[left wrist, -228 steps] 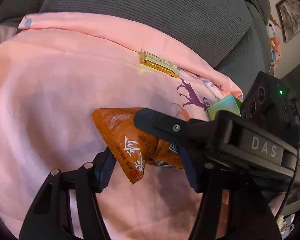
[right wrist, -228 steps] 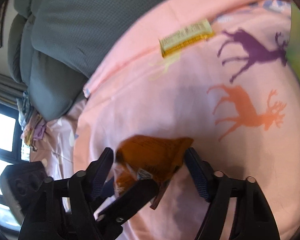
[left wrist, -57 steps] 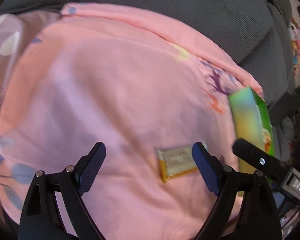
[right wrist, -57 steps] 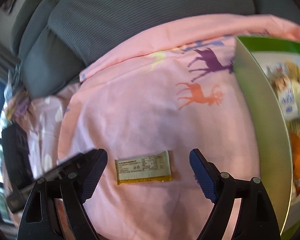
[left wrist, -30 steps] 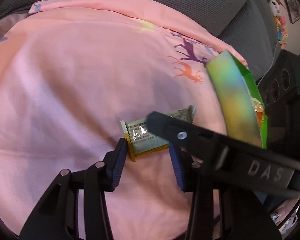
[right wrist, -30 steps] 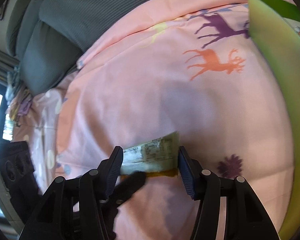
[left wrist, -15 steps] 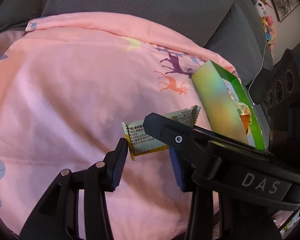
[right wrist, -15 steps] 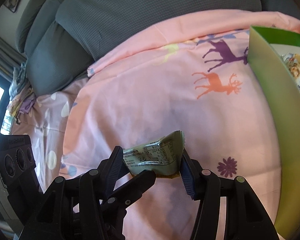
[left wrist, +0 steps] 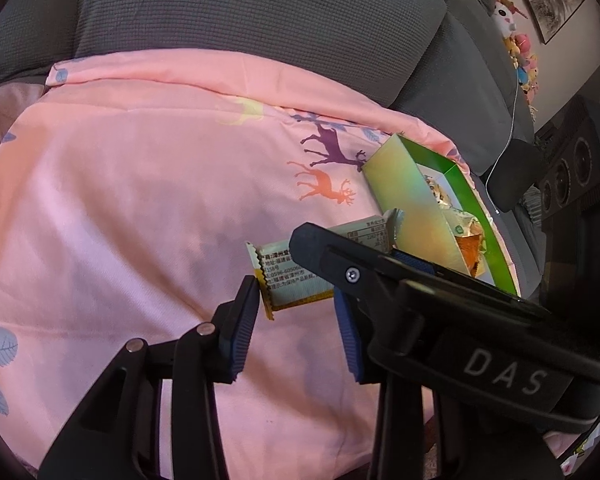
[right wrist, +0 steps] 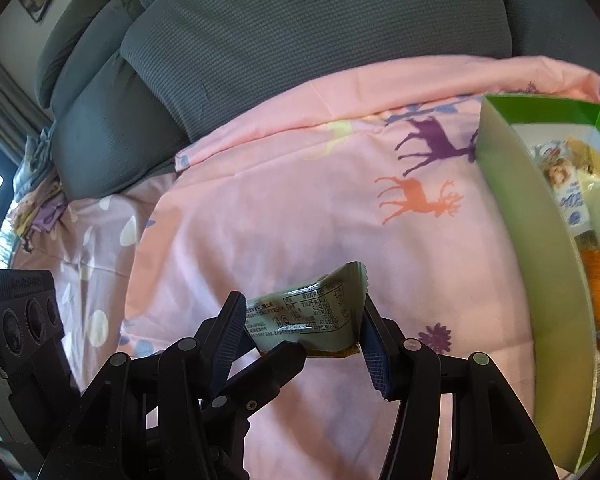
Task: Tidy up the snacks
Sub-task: 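Carry the snack bar over the green box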
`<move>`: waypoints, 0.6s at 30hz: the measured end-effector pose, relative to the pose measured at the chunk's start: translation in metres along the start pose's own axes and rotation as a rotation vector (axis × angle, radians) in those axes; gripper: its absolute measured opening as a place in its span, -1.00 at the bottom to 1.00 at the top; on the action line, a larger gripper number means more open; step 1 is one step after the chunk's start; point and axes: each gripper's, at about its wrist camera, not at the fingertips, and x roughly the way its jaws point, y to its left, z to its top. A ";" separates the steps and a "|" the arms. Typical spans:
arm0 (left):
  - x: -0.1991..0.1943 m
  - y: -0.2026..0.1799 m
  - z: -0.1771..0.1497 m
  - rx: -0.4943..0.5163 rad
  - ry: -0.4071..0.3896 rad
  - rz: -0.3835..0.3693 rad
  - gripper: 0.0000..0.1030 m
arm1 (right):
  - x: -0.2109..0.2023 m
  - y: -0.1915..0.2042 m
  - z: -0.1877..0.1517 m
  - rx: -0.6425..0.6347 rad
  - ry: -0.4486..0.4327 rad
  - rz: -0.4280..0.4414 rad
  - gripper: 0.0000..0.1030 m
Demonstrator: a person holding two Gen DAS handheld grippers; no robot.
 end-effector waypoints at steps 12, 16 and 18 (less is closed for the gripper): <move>-0.006 -0.037 0.017 0.070 -0.050 -0.039 -0.31 | -0.041 -0.011 0.011 0.020 -0.101 -0.028 0.13; -0.003 -0.061 0.025 0.116 -0.064 -0.049 -0.31 | -0.061 -0.025 0.017 0.039 -0.148 -0.037 0.13; 0.002 -0.075 0.028 0.142 -0.068 -0.061 -0.31 | -0.072 -0.033 0.019 0.044 -0.176 -0.048 0.13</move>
